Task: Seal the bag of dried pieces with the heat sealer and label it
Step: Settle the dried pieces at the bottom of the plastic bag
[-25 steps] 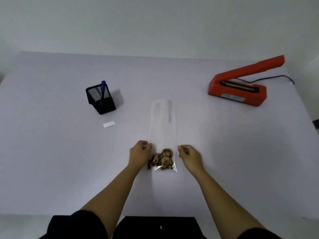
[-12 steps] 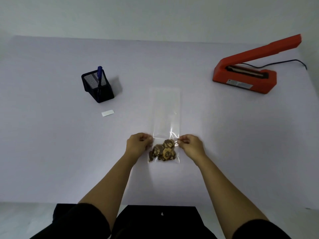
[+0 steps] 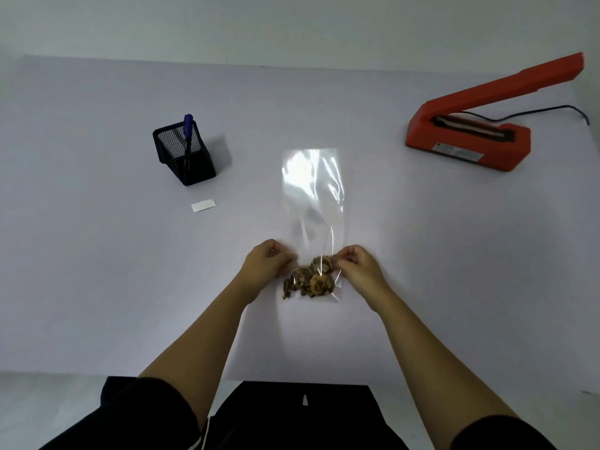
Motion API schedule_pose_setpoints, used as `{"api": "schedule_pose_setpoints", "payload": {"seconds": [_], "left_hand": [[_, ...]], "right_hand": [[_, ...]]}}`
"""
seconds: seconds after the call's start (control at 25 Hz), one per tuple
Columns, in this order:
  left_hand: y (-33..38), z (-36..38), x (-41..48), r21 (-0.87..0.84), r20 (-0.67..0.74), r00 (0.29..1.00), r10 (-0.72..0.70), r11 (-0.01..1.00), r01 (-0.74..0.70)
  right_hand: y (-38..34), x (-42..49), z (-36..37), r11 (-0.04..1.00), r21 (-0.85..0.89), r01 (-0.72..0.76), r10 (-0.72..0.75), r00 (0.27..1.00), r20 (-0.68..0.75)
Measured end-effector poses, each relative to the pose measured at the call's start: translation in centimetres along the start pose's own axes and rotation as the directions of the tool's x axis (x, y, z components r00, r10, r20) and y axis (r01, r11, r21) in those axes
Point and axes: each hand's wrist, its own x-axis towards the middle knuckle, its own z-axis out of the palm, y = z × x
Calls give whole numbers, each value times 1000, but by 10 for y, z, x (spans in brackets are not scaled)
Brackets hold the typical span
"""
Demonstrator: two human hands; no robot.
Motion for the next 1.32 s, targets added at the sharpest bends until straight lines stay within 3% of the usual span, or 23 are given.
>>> {"api": "schedule_pose_setpoints", "payload": {"seconds": [0.16, 0.28, 0.56, 0.76, 0.88, 1.32], "left_hand": [[1, 0, -1, -57, 91, 996, 18, 998, -13], [-4, -2, 1, 90, 103, 992, 75, 992, -85], [-4, 3, 3, 192, 12, 994, 107, 975, -108], [2, -3, 7, 111, 193, 979, 72, 989, -95], [2, 0, 9, 205, 170, 983, 68, 973, -103], [6, -1, 16, 202, 204, 979, 8, 978, -50]], "right_hand": [[0, 2, -1, 993, 116, -6, -4, 996, 86], [-1, 1, -3, 997, 57, 61, -68, 988, 136], [-5, 1, 2, 990, -90, 112, -105, 991, 88], [-8, 5, 1, 997, -24, 72, -67, 987, 143], [-11, 6, 4, 998, 68, 10, -23, 981, 193], [-12, 13, 0, 973, 153, -172, 120, 946, 300]]}}
